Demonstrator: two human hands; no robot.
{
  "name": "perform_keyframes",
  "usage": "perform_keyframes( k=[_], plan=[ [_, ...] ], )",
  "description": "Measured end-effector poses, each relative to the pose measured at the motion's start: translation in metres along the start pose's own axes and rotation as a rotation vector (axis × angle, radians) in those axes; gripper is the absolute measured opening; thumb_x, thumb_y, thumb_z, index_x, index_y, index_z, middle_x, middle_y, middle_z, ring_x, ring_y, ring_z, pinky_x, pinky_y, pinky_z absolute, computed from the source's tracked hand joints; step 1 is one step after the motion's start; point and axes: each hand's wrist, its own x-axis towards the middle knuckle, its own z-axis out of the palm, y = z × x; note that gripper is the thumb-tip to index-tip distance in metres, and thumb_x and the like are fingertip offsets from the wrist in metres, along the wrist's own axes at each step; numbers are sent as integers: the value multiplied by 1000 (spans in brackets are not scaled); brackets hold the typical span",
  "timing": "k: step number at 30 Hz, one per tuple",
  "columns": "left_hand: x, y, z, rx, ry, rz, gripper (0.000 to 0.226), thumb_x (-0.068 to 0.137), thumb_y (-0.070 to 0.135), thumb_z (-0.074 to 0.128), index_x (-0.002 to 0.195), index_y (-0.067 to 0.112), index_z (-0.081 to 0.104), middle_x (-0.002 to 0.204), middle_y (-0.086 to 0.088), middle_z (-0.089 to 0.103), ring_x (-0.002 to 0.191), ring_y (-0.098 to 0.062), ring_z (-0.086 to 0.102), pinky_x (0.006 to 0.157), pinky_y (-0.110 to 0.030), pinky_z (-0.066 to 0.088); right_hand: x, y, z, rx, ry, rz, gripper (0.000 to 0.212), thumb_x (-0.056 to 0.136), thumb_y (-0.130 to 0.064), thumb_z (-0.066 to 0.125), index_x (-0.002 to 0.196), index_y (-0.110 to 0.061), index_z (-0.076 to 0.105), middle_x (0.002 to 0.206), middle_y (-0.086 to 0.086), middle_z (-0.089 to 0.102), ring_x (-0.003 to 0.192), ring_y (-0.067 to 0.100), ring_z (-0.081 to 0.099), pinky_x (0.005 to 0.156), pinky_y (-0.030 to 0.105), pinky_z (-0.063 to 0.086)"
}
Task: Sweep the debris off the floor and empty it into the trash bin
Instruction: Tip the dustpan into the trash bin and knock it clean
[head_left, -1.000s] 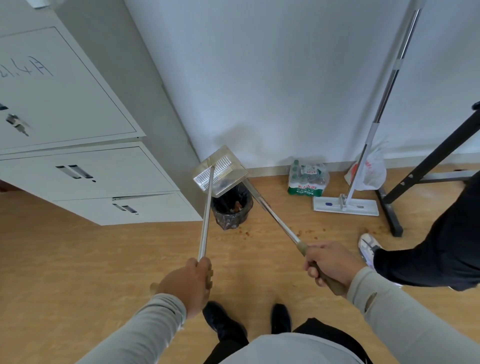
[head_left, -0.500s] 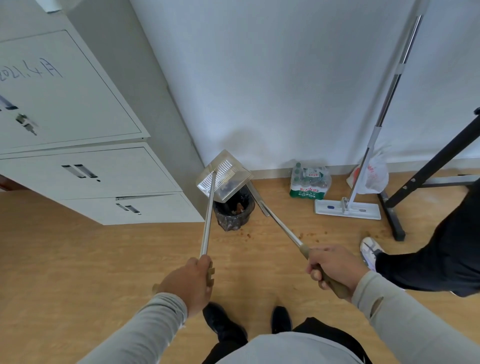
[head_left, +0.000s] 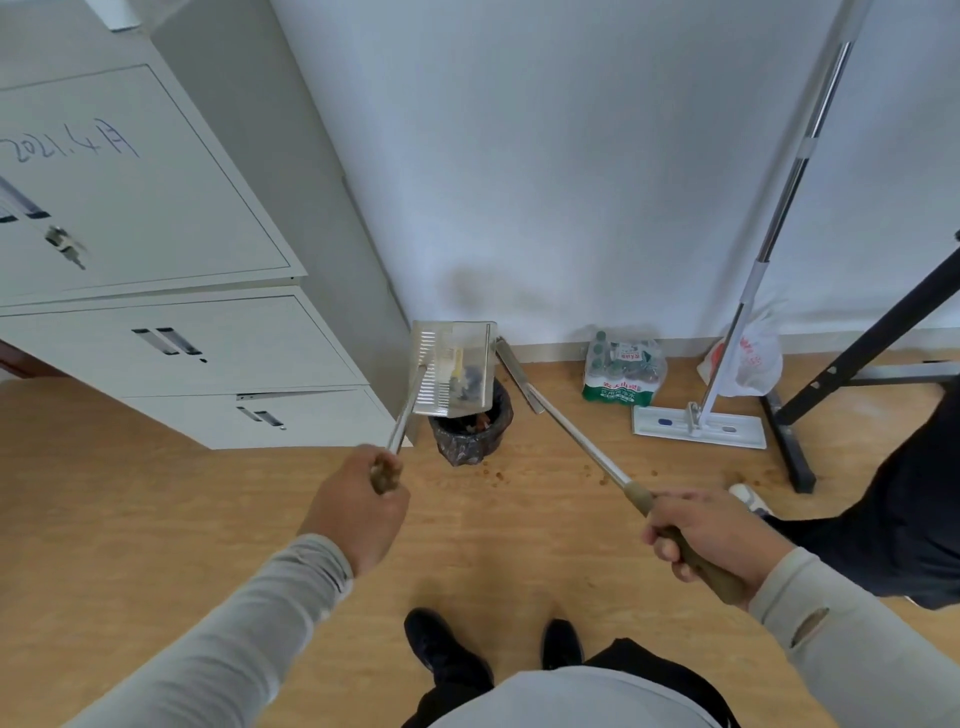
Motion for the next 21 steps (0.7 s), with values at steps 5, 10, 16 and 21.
perform_keyframes(
  k=[5,10,16,21],
  plan=[
    [9,23,-42,-589,102,-251,13,91,3,55,100,11,60,79,-16,65,43,-18,41,41,-24,35,-16,-13,-20,16,-37,-19,27,96,2,48,119,9,61,80,23,52,51,19,45,39,26,39],
    [-4,42,-70,-842,99,-318,4,95,12,54,91,10,55,73,-15,65,36,-12,40,33,-22,36,-38,-22,-31,55,-66,-64,24,94,6,48,113,8,63,78,23,57,52,19,47,38,27,39],
    [-24,48,-85,-901,50,-376,8,93,22,59,87,17,57,84,-16,63,39,-12,47,41,-23,41,-67,-27,-31,85,-120,-85,21,96,4,47,111,12,59,78,21,58,51,18,49,35,26,39],
    [-40,32,-82,-933,-25,-426,13,92,26,64,92,16,56,85,-15,58,42,-10,51,51,-27,41,-82,-21,-14,39,-110,-41,25,96,1,53,117,-11,58,79,22,63,52,20,53,43,30,40]
  ],
)
